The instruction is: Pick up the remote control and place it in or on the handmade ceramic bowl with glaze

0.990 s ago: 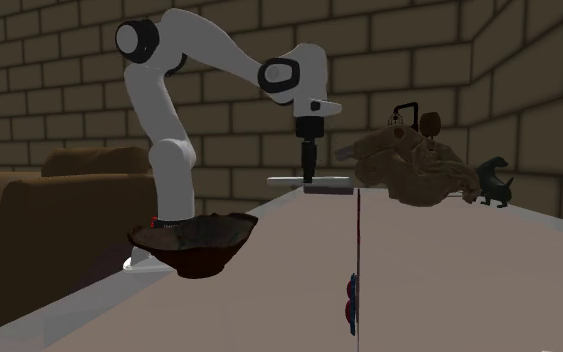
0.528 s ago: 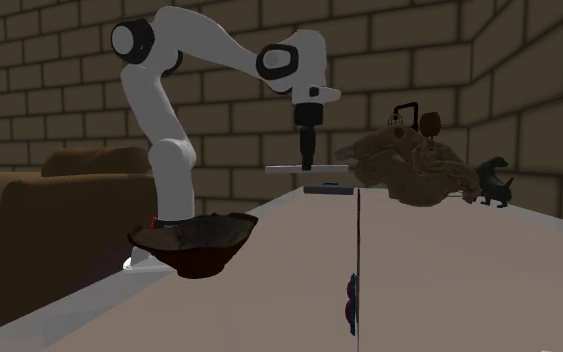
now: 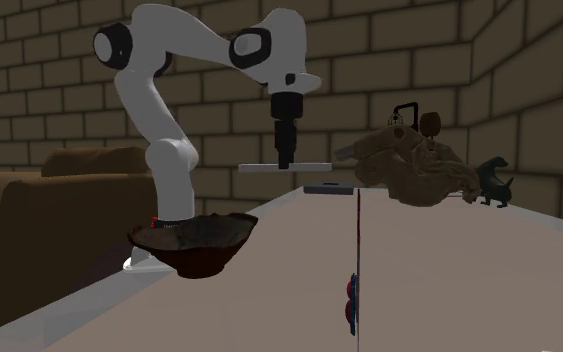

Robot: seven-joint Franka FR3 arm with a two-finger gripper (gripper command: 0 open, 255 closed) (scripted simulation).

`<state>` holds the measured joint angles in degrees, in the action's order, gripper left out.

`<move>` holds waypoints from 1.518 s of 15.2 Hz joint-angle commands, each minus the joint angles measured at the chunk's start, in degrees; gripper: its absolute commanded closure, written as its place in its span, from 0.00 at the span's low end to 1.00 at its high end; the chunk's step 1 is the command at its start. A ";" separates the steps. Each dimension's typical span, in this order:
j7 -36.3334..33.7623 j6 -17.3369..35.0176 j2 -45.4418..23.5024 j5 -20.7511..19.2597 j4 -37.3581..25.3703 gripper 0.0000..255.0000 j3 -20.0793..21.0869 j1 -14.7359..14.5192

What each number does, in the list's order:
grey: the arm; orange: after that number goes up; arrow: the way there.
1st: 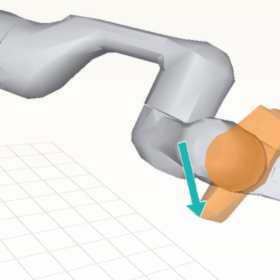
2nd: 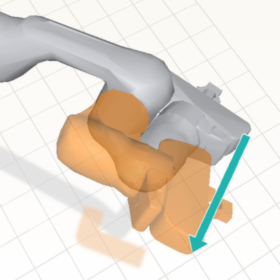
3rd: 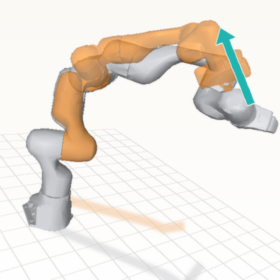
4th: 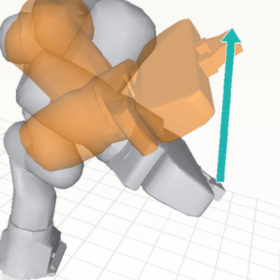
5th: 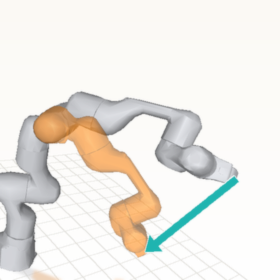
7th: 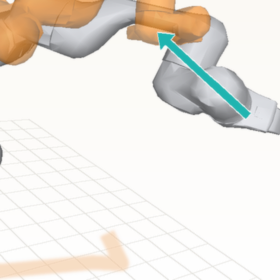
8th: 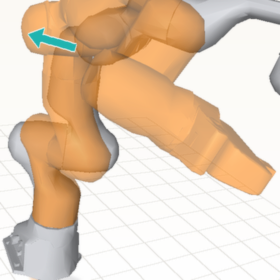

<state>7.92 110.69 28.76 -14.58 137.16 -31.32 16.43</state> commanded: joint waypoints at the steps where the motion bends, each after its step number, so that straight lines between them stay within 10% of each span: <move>1: 2.63 -0.50 1.11 -1.43 0.21 1.00 -1.86 1.51; 23: 26.29 2.02 -2.36 -8.07 -5.56 1.00 -23.10 7.03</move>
<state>34.16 111.76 26.72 -22.62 131.02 -53.97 23.60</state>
